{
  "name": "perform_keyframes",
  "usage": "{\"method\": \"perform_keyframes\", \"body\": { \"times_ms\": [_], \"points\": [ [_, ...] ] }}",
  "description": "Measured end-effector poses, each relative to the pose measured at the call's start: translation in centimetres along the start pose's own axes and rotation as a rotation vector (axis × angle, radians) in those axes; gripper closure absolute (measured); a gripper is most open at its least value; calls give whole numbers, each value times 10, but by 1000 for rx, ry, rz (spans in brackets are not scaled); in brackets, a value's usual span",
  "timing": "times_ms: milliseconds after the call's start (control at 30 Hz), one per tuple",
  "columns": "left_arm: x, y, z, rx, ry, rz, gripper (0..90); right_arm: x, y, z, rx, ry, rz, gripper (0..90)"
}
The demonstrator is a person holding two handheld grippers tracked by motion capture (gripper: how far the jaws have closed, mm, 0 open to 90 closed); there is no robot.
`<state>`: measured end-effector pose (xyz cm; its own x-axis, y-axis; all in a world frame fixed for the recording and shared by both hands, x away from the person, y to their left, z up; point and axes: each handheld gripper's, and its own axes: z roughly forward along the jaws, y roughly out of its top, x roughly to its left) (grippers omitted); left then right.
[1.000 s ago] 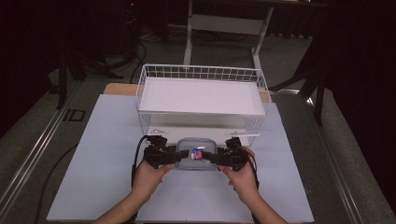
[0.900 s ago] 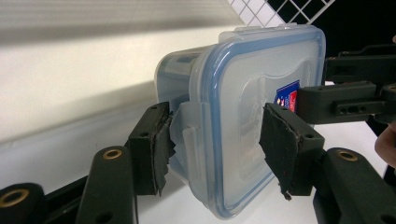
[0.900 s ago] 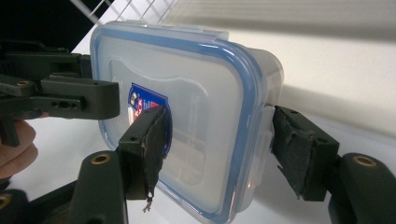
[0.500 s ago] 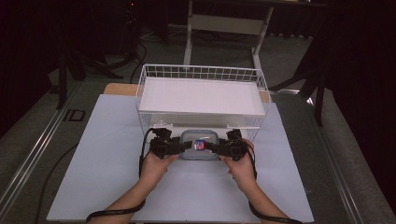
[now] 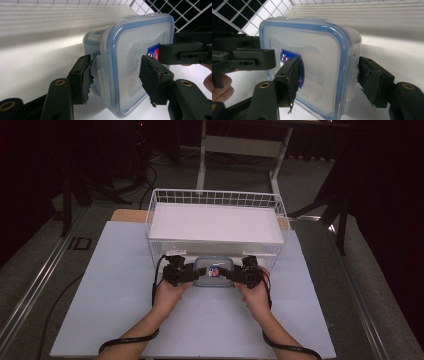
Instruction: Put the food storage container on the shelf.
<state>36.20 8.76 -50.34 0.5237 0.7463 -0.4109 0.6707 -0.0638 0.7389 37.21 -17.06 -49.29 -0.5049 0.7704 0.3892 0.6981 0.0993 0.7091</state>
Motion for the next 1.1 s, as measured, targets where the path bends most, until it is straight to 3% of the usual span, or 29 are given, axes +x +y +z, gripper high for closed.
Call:
{"method": "perform_keyframes", "body": {
  "times_ms": [167,433,600,733,800,833,867,1100],
  "points": [
    [7,-2,7,2,-1,2,449,-4,0,7,15,-13,12,358],
    [11,0,8,-26,-11,19,447,-9,1,11,-5,5,49,352],
    [10,3,10,-67,4,73,452,-7,-3,14,-30,-12,24,310],
    [12,5,13,-89,5,73,459,-11,-2,16,-39,-3,47,307],
    [15,6,14,-98,0,101,458,-12,-1,17,-50,-5,58,305],
    [15,5,14,-105,1,60,457,-12,-2,18,-59,-1,59,304],
    [16,5,15,-110,-5,51,456,-13,-2,18,-66,-1,59,304],
    [17,5,20,-139,21,87,434,-12,-1,20,-84,-27,68,296]
  ]
}}
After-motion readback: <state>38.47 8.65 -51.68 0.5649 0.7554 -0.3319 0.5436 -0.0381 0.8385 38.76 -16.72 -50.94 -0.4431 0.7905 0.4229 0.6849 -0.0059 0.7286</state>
